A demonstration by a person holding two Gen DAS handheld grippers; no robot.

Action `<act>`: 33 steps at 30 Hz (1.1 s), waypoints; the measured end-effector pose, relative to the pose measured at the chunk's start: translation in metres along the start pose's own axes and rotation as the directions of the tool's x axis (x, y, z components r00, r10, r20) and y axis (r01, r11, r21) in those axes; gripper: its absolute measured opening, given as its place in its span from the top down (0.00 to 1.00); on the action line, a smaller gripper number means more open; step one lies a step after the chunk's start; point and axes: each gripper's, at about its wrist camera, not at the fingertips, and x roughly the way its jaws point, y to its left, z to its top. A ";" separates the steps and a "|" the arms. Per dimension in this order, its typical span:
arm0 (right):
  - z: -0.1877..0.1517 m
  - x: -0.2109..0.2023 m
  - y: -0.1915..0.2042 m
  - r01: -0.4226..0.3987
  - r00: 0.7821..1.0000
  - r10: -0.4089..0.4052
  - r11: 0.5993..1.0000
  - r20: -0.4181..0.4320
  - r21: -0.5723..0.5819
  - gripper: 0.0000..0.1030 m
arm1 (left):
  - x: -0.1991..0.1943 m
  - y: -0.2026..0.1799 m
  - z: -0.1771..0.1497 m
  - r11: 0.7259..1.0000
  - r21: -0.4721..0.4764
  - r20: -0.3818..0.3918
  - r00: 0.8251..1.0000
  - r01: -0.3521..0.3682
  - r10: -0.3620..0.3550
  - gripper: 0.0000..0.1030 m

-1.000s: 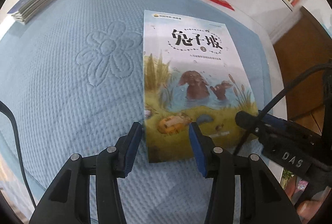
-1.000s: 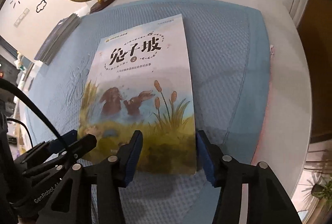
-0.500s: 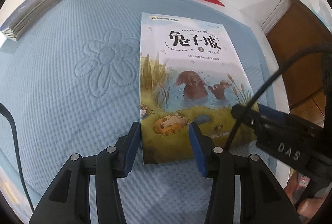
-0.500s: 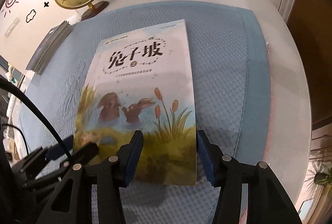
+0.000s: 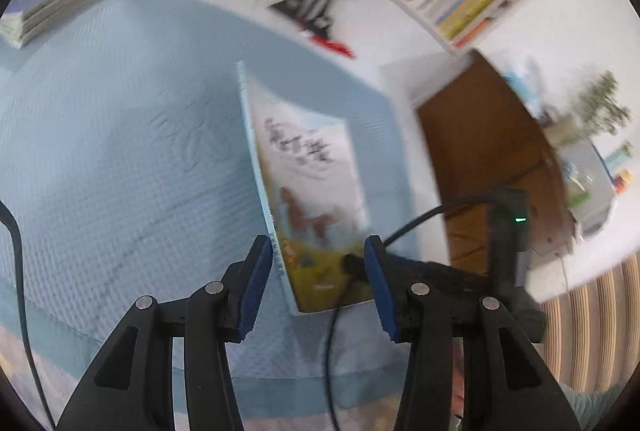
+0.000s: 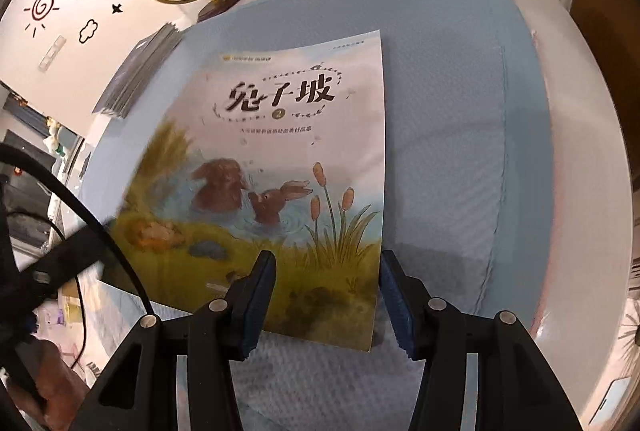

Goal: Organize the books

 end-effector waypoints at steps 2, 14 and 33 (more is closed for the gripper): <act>-0.001 0.001 0.002 0.010 1.000 -0.010 1.000 0.014 -0.001 0.49 | 0.011 0.005 -0.002 1.000 -0.013 -0.023 1.000 0.014 -0.015 0.62; -0.005 -0.004 -0.004 -0.001 0.999 0.000 0.999 0.035 0.051 0.48 | 0.062 0.027 0.000 0.995 -0.095 -0.079 0.997 -0.015 0.007 0.89; 0.003 0.012 -0.076 -0.496 0.831 0.554 0.698 0.048 0.516 0.28 | 0.049 0.031 0.033 0.872 -0.423 -0.043 0.956 0.245 -0.290 0.89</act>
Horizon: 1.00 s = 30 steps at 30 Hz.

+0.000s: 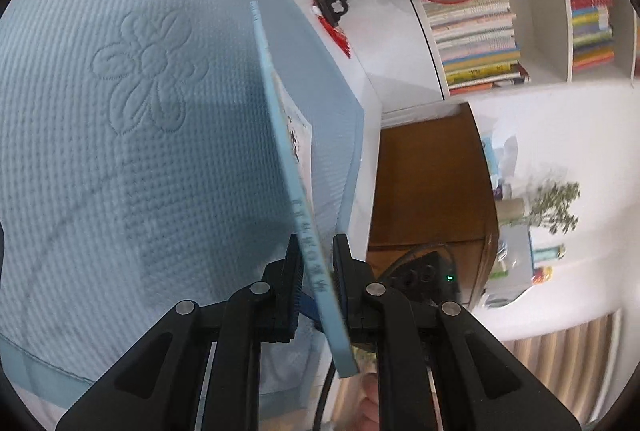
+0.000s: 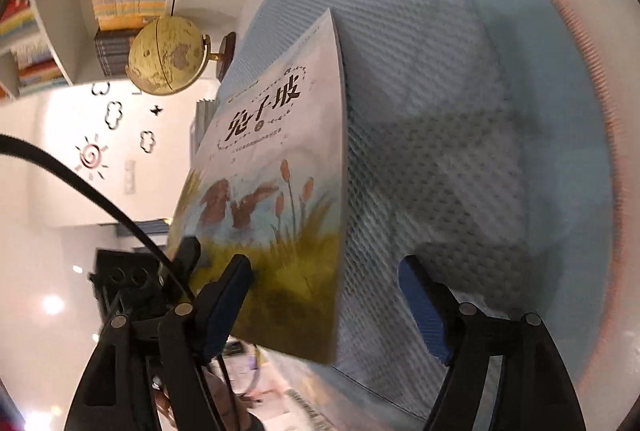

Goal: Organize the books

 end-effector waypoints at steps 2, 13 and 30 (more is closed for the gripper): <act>0.002 0.005 0.003 -0.060 0.998 0.061 0.998 -0.004 0.007 0.44 | 0.000 0.006 -0.002 0.999 -0.040 -0.005 1.000 0.009 -0.010 0.89; -0.015 0.014 0.073 0.226 0.974 -0.206 0.894 0.094 -0.387 0.76 | -0.001 -0.018 -0.002 0.914 0.197 0.060 0.935 -0.355 0.351 0.89; -0.050 0.083 0.175 0.414 0.904 -0.296 0.782 0.307 -0.466 0.75 | -0.090 0.001 0.090 0.852 0.448 0.021 0.956 -0.271 0.293 0.88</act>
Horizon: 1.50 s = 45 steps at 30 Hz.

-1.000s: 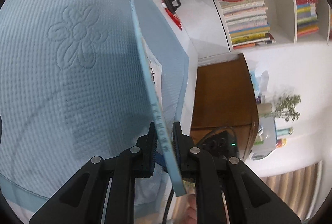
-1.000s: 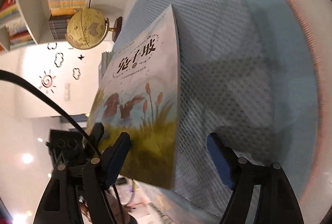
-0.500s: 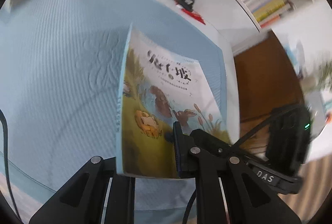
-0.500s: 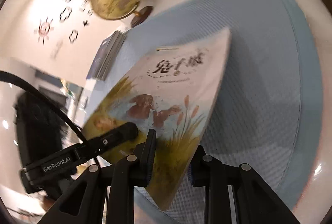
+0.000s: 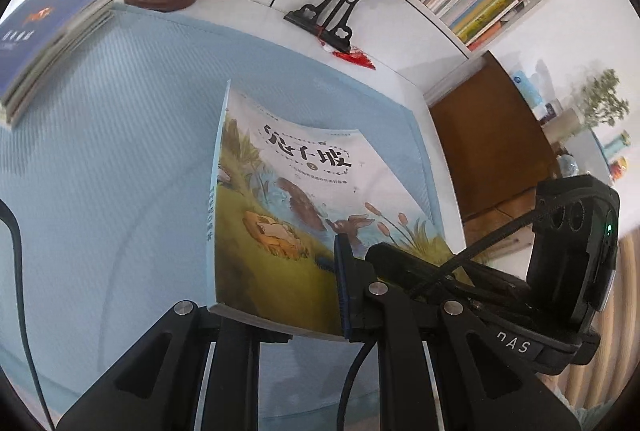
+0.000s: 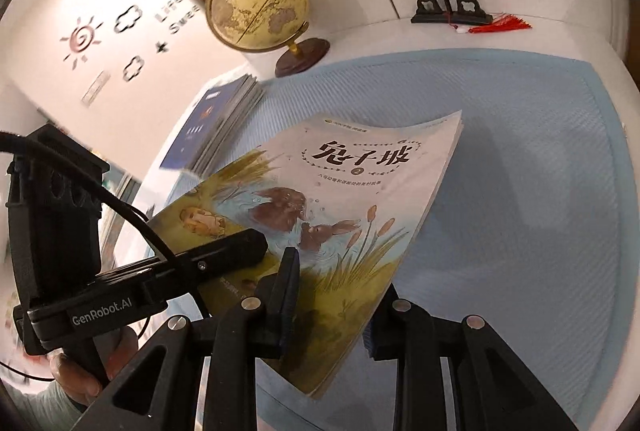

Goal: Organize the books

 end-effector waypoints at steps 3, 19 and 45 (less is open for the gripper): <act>0.007 0.015 0.035 0.011 1.000 -0.012 0.999 0.023 0.038 0.75 | -0.020 0.021 0.013 0.999 0.041 -0.011 1.000 0.012 -0.012 0.88; 0.101 0.097 0.211 -0.050 0.990 0.064 0.993 0.130 -0.109 0.73 | -0.158 0.142 0.103 0.996 0.065 0.190 0.981 -0.054 0.041 0.88; 0.167 0.247 0.258 -0.037 0.999 0.035 0.998 -0.025 -0.059 0.73 | -0.129 0.275 0.161 0.994 -0.074 0.102 0.991 -0.075 0.082 0.81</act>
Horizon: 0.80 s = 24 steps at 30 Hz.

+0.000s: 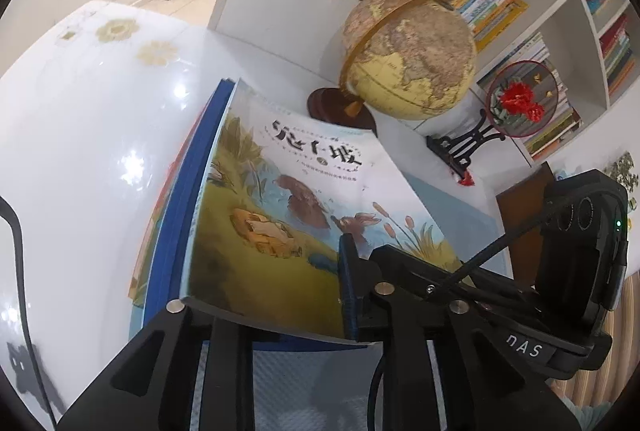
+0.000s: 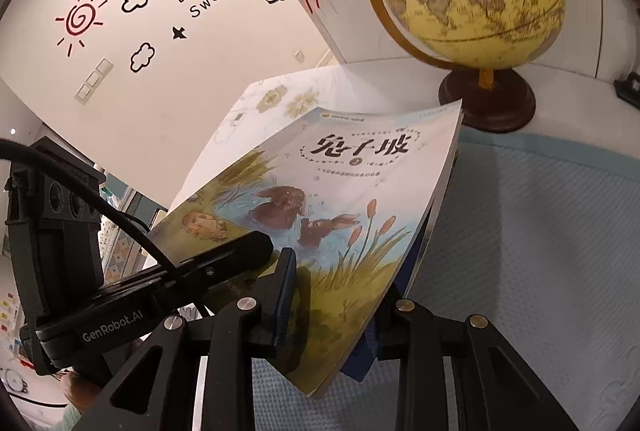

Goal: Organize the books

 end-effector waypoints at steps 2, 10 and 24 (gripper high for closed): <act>-0.003 0.005 0.000 0.000 1.000 0.000 1.000 -0.011 0.008 0.72 | 0.001 0.005 -0.003 1.000 -0.014 -0.009 1.000 -0.008 0.008 0.78; -0.011 0.027 -0.003 0.024 0.996 -0.025 1.000 -0.086 -0.004 0.68 | 0.003 0.031 -0.019 0.995 -0.072 -0.073 0.996 -0.062 0.057 0.70; -0.040 0.018 -0.003 0.167 0.974 -0.179 0.982 -0.141 -0.093 0.42 | -0.021 0.029 -0.039 0.927 -0.031 -0.009 0.927 -0.374 0.374 0.69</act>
